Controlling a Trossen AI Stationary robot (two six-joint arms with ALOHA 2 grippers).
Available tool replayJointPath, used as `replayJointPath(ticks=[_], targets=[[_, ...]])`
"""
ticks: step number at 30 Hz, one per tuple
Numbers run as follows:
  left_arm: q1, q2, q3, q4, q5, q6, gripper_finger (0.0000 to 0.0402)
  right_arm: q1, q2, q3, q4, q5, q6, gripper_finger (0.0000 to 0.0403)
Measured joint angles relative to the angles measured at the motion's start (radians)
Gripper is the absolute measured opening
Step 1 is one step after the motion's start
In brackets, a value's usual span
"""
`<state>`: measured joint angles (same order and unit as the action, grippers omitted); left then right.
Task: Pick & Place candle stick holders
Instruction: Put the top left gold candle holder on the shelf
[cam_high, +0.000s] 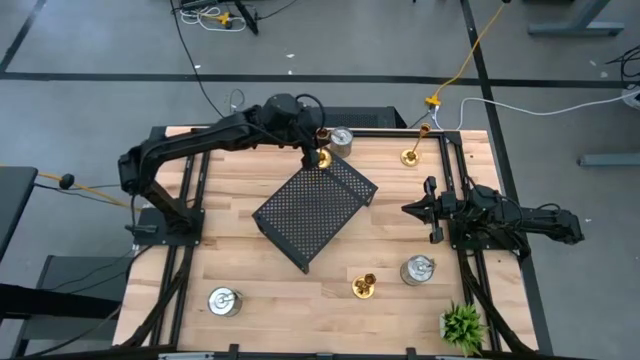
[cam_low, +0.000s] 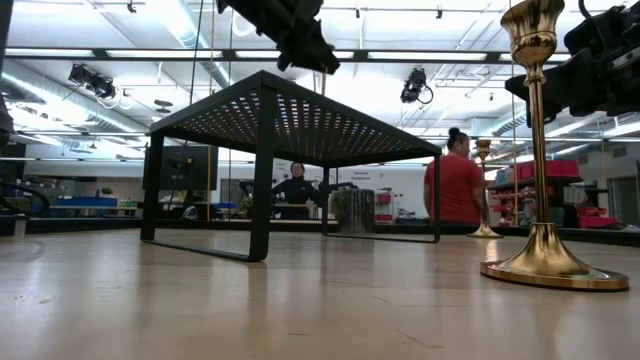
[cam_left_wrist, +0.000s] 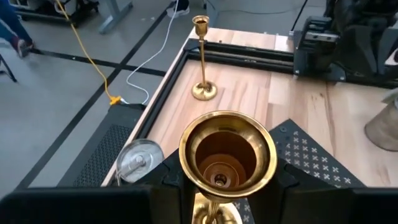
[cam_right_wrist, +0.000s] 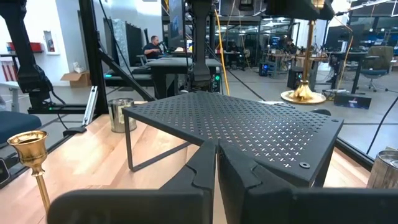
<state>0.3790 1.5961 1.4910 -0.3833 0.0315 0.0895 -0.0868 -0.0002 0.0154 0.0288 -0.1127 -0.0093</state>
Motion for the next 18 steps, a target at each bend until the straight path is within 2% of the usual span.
replayJointPath(ticks=[10, 18], targets=[[0.004, 0.008, 0.000, 0.039, 0.001, -0.022, 0.0116, 0.000, 0.000, 0.000, 0.000, 0.000, 0.000, 0.0023], [0.012, 0.029, -0.002, 0.033, 0.040, -0.060, 0.0116, 0.000, 0.000, 0.000, 0.000, 0.000, 0.000, 0.0023]])
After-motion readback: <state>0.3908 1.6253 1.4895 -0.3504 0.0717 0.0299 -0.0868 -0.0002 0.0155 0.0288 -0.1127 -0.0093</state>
